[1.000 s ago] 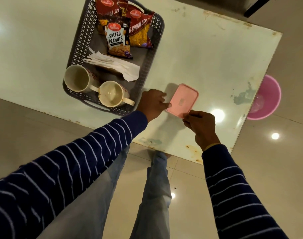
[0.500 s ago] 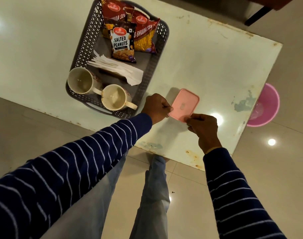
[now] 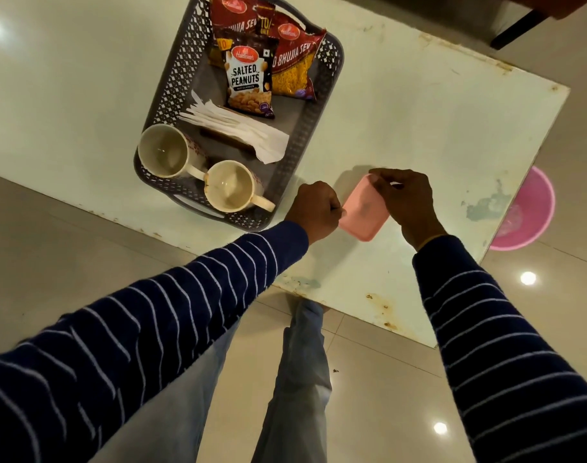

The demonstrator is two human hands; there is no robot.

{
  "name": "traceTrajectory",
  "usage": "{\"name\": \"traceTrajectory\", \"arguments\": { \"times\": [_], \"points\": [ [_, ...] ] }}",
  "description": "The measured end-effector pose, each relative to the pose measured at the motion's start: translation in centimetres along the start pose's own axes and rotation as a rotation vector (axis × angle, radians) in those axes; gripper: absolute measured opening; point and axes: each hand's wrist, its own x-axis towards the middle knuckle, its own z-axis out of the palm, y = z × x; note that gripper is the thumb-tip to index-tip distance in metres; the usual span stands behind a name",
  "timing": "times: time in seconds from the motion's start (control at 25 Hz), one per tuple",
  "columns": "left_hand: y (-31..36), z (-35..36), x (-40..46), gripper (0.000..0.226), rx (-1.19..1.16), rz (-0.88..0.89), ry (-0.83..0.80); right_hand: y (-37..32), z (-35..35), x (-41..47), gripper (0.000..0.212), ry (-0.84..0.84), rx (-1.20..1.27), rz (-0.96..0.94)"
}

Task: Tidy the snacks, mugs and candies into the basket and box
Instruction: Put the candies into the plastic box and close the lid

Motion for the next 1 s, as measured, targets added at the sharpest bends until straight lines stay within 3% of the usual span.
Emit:
{"name": "traceTrajectory", "arguments": {
  "times": [0.2, 0.44, 0.64, 0.84, 1.0],
  "points": [
    [-0.3, -0.2, 0.0, 0.018, -0.021, -0.004, -0.016, -1.1, 0.6, 0.8, 0.006, -0.001, 0.173, 0.091],
    [-0.3, -0.9, -0.4, 0.012, -0.008, -0.004, 0.008, -0.2, -0.3, 0.5, 0.014, -0.080, 0.207, 0.076],
    [0.7, -0.5, 0.0, 0.019, 0.024, 0.012, 0.050, 0.5, -1.1, 0.5, 0.008, 0.139, 0.151, 0.082],
    [1.0, -0.2, 0.1, 0.017, -0.004, 0.001, 0.065, 1.7, -1.6, 0.6, 0.007, 0.039, 0.343, 0.127],
    [0.9, 0.2, 0.3, 0.016, 0.020, 0.014, 0.081, 2.2, -1.7, 0.7, 0.019, 0.026, 0.418, 0.145]
  ]
}}
